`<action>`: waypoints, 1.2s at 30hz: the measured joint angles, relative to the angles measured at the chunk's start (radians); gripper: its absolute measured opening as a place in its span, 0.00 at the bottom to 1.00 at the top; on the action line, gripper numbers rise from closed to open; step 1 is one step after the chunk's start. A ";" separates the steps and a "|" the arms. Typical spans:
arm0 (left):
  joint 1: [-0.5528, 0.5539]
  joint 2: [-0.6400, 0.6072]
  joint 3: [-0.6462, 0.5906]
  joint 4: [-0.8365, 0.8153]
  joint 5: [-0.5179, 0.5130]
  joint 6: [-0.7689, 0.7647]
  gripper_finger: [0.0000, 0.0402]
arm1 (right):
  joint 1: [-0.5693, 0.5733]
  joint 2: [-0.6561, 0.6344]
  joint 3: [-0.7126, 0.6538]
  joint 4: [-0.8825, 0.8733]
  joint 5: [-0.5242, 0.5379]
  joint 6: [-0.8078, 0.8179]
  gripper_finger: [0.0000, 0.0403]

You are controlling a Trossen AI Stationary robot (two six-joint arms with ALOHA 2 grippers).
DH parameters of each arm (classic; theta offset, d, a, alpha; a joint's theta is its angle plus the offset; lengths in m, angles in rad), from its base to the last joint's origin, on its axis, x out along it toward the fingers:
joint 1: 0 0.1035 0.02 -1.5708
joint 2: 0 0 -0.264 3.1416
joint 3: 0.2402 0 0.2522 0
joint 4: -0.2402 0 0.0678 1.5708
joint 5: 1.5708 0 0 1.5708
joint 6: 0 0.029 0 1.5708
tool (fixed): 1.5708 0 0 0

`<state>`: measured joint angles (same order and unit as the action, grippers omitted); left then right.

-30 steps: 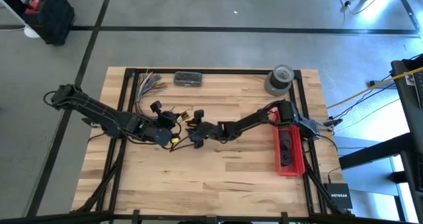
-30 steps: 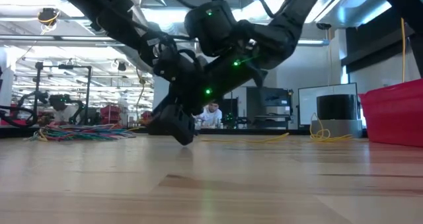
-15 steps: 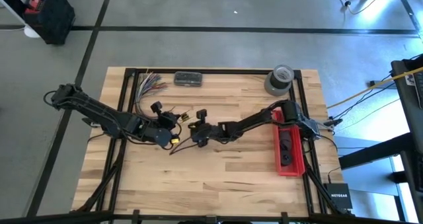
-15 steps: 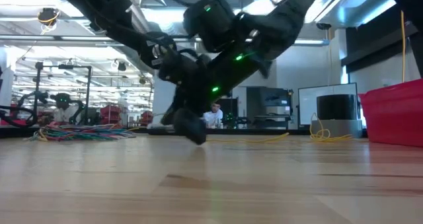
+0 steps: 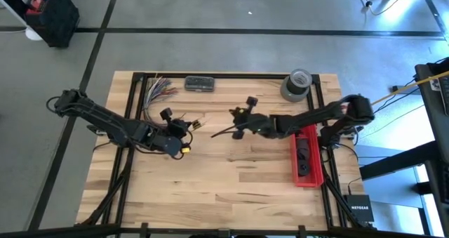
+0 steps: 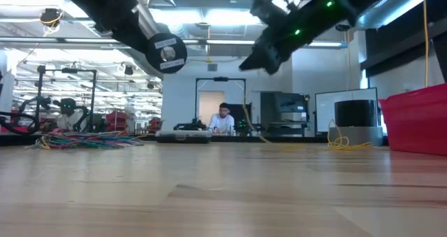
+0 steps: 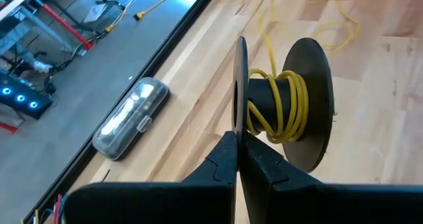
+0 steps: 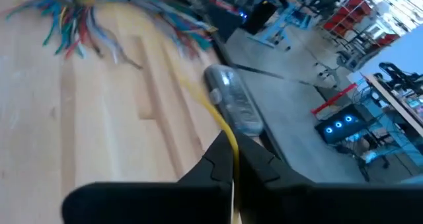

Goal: Coil cords
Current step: Coil the yellow wire onto the black spool

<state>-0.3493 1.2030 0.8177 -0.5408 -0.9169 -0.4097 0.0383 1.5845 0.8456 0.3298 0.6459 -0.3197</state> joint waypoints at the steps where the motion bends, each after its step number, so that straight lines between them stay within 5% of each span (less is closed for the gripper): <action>1: 0.006 0.002 0.000 0.002 0.000 0.000 0.00 | 0.000 -0.024 -0.005 0.000 -0.008 0.006 0.01; 10: 0.083 0.086 0.001 0.094 0.001 0.039 0.00 | 0.000 -0.060 0.042 0.100 -0.264 0.205 0.01; 24: 0.198 0.218 0.001 0.443 0.001 0.132 0.00 | 0.002 0.124 0.164 0.125 -0.417 0.345 0.01; 36: 0.205 0.213 0.001 0.489 0.001 0.061 0.00 | 0.005 0.262 0.212 0.112 -0.490 0.366 0.01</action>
<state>-0.1447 1.4161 0.8185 -0.0520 -0.9156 -0.3487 0.0432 1.8465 1.0576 0.4421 0.1554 0.0467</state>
